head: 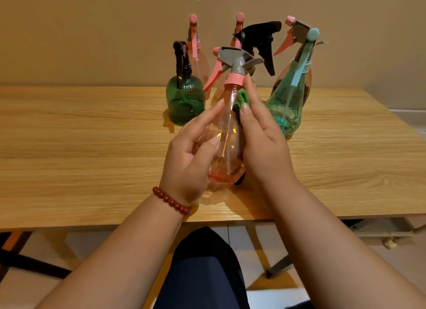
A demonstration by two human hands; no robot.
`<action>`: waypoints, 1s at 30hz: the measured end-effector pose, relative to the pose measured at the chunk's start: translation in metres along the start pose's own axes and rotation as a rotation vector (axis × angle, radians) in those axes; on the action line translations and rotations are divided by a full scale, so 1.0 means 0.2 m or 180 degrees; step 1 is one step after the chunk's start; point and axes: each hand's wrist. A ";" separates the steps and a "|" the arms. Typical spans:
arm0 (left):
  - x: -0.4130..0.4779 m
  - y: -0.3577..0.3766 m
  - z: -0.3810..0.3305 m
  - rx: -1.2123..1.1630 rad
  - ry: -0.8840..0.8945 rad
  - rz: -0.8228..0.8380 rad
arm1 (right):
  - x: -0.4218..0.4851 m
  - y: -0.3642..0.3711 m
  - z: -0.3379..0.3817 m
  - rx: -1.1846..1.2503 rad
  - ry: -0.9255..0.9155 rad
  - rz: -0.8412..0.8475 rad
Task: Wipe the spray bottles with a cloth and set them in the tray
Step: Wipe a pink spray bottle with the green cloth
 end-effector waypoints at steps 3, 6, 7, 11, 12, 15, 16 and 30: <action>0.00 0.00 0.00 -0.0077 -0.0033 0.0058 | -0.04 0.00 -0.02 0.0215 0.0040 0.0072; 0.01 -0.01 0.01 -0.0146 -0.0070 -0.0049 | -0.13 0.06 -0.08 0.0024 -0.0086 0.0190; 0.01 0.00 0.01 -0.0162 -0.0068 -0.0058 | -0.16 0.07 -0.09 -0.0065 -0.0135 0.0190; 0.02 0.00 0.01 -0.0440 -0.0109 0.0008 | -0.14 0.06 -0.07 -0.0360 -0.0227 0.0179; 0.01 0.00 0.01 -0.0505 -0.0121 0.0030 | -0.11 0.04 -0.05 -0.0324 -0.0128 0.0211; 0.01 0.00 0.00 -0.0363 -0.0122 0.0128 | -0.01 -0.01 -0.02 0.0101 0.0312 0.0152; 0.01 0.01 0.01 -0.0305 -0.0122 0.0161 | 0.00 -0.02 -0.03 0.0202 0.0342 0.0115; 0.00 0.01 0.01 -0.0131 0.0065 0.0025 | -0.08 0.02 -0.07 -0.0480 -0.0335 -0.0154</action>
Point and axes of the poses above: each hand's wrist, its own x-axis towards the middle knuckle, its own y-axis out of the palm, z = x × y, and after that the axes turned 11 degrees about z, right-handed
